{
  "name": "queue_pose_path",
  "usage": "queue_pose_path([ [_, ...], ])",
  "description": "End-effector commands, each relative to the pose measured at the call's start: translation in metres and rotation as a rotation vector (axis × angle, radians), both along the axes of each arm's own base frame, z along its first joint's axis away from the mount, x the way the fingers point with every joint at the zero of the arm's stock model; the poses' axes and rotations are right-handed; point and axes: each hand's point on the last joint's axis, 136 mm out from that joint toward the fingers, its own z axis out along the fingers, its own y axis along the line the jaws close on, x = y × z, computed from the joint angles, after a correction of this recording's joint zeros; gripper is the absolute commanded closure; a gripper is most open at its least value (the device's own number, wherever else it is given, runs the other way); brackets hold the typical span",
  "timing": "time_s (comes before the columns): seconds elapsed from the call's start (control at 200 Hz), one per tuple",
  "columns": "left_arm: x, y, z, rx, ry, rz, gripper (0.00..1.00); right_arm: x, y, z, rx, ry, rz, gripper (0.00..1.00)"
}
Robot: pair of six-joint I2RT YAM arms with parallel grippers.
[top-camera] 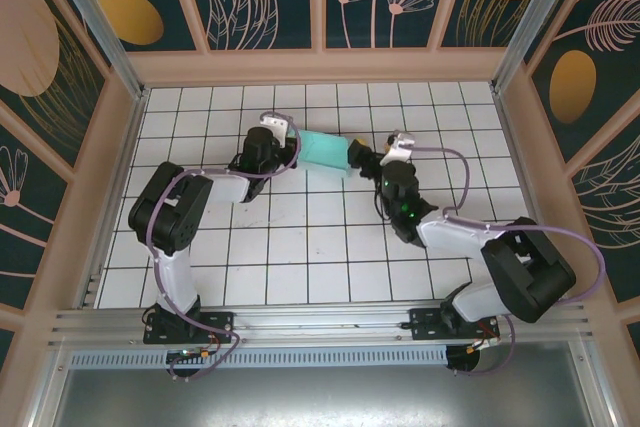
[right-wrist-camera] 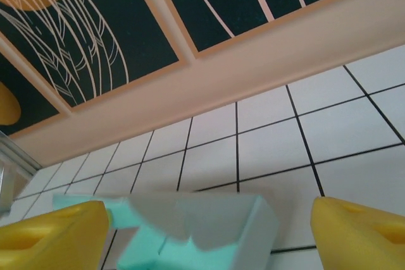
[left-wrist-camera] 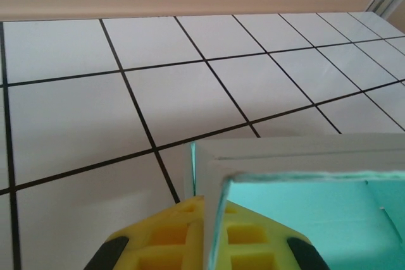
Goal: Fold the paper box
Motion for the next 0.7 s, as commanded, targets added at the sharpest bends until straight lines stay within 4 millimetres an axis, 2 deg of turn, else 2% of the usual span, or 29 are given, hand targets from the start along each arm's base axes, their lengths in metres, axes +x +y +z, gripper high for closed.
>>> queue_pose_path([
  [0.0,-0.010,0.000,0.009,0.064,-0.089,0.001,1.00,0.015,0.017,-0.010,0.158,0.150,0.110,0.17],
  [0.03,-0.012,-0.002,0.010,0.070,-0.096,-0.009,1.00,0.025,0.011,-0.017,0.178,0.188,0.103,0.17],
  [0.1,-0.014,-0.007,0.009,0.083,-0.100,-0.025,1.00,0.036,0.014,-0.031,0.203,0.264,0.114,0.17],
  [0.295,-0.017,-0.008,0.000,0.084,-0.081,-0.032,0.99,0.055,0.033,-0.069,0.211,0.435,0.171,0.18],
  [0.4,-0.022,-0.006,-0.002,0.064,-0.081,-0.031,0.98,0.056,0.036,-0.089,0.196,0.494,0.168,0.18],
  [0.536,-0.026,-0.007,-0.006,0.052,-0.074,-0.043,0.88,0.051,0.033,-0.114,0.174,0.549,0.150,0.19],
  [0.696,-0.036,-0.007,0.003,-0.013,-0.076,-0.049,0.74,0.043,0.031,-0.136,0.166,0.598,0.144,0.18],
])
